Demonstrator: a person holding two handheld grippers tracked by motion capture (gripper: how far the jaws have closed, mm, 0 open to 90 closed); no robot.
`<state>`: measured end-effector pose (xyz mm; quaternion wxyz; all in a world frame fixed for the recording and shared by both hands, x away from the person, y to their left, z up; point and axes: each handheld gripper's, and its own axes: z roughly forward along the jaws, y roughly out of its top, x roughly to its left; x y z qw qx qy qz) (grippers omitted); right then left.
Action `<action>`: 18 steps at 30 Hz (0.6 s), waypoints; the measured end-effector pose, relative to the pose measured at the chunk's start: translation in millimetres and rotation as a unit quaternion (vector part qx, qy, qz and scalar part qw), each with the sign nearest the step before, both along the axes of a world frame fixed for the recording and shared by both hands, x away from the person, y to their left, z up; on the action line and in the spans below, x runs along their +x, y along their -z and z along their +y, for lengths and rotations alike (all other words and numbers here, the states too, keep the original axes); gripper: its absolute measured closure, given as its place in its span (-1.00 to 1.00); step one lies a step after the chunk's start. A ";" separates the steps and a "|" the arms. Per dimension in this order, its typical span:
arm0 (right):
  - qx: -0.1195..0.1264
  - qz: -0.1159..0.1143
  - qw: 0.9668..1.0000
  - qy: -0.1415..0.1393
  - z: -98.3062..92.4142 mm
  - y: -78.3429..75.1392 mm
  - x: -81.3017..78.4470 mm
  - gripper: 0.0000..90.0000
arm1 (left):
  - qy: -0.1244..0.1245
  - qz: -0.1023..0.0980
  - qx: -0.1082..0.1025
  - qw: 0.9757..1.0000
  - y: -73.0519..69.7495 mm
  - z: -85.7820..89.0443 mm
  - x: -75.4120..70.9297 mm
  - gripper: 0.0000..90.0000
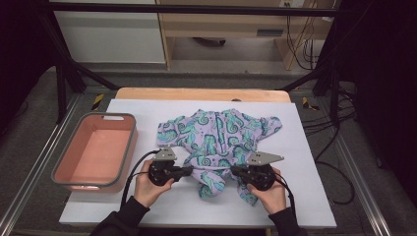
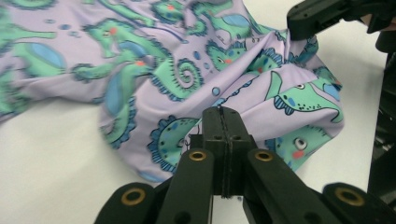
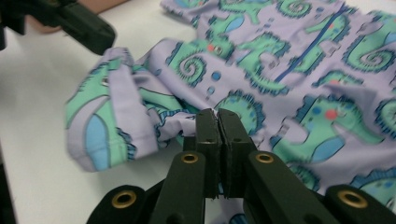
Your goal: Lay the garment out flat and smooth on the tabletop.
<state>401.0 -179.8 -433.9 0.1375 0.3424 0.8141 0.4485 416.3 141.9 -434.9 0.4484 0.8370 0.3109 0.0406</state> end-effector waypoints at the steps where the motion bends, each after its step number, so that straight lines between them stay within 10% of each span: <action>1: -0.007 0.003 1.000 0.007 3.8 1.4 5.2 0.95 | 0.000 0.000 0.000 1.000 0.0 0.0 0.0 0.99; 8: -0.075 0.019 0.997 0.026 24.3 25.4 17.3 0.66 | -0.013 0.024 0.035 0.999 22.4 29.0 -13.1 1.00; 15: 0.007 -0.003 1.000 -0.012 23.7 6.9 -6.1 0.30 | -0.023 0.028 0.013 0.999 27.0 36.6 -15.0 0.99; 18: 0.019 0.000 0.999 -0.031 29.5 7.6 -13.9 0.12 | -0.024 0.008 0.010 1.000 25.6 27.4 -14.2 0.60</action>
